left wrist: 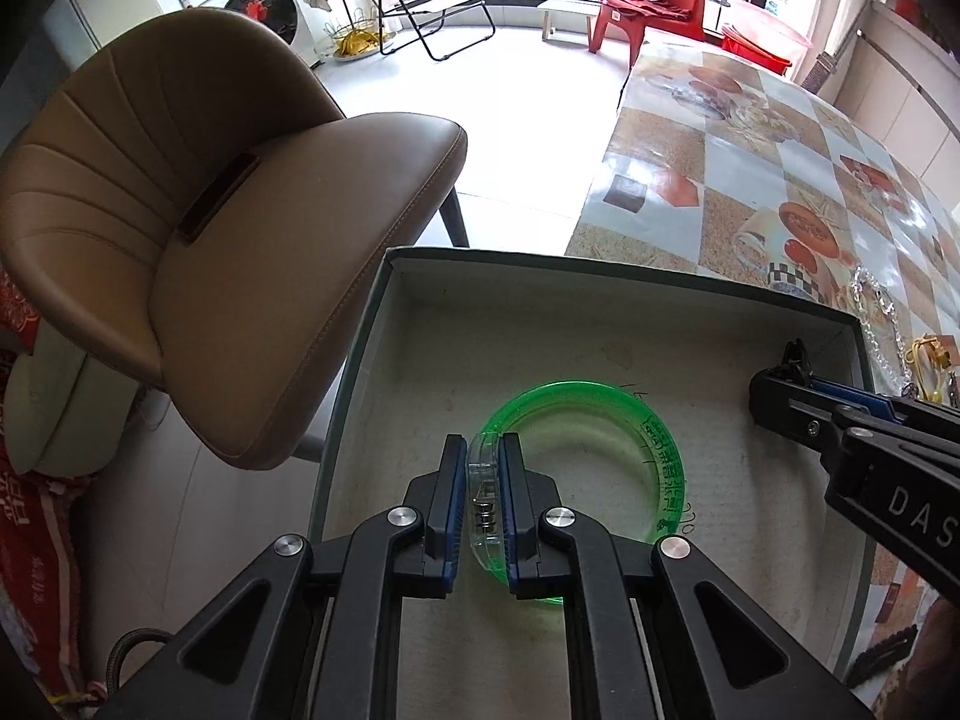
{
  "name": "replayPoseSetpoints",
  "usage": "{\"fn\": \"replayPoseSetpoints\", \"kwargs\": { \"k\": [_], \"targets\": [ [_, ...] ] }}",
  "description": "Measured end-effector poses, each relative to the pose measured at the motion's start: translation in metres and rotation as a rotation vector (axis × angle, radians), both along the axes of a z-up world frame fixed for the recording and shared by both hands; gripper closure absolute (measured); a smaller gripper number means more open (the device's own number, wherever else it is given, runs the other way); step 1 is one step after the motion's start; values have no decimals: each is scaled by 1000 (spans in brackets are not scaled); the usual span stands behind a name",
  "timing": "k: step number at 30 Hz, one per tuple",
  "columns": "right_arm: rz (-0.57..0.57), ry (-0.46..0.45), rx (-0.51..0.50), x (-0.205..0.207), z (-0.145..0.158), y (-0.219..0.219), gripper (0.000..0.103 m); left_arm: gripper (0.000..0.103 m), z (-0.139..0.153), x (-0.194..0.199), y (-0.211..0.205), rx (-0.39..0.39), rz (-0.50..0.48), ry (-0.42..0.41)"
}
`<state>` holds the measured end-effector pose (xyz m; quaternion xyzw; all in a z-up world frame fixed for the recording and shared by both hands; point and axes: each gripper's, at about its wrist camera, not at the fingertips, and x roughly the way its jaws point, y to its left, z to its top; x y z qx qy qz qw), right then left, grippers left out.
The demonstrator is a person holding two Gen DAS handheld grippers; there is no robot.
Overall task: Organize jewelry
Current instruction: 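Carry the green bangle into the white tray with left tool while right drops the claw clip there, then grasp the white polka-dot scrunchie with right tool while left grasps the black beaded barrette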
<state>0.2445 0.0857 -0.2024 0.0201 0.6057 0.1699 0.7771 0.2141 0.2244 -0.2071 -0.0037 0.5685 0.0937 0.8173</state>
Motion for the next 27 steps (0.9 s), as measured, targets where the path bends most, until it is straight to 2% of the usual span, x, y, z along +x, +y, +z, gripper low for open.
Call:
{"fn": "replayPoseSetpoints", "kwargs": {
  "k": [2,6,8,9,11,16,20,21,22,27],
  "targets": [
    [-7,11,27,2,-2,-3,74,89,1,0,0,-2,1,5],
    [-25,2,75,2,6,-12,60,88,3,-1,-1,2,3,9],
    [-36,1,96,2,11,-17,60,40,4,-2,-1,-7,3,8],
    [-46,-3,115,0,15,-20,60,9,7,-4,-1,-4,13,-5],
    [-63,-14,144,-2,25,-27,60,8,16,-8,-5,-11,5,-51],
    [-107,-32,175,-13,45,-46,59,8,19,-10,-13,2,-2,-34],
    [-122,-29,156,-29,54,-65,57,8,26,-19,-19,15,-9,-44],
    [-127,-27,148,-35,56,-71,56,0,27,-22,-22,21,-19,-43],
    [-132,-27,144,-38,57,-76,55,0,29,-25,-25,30,-28,-46],
    [-183,-14,129,-62,59,-113,40,0,34,-38,-44,19,-89,-38]
  ]
}}
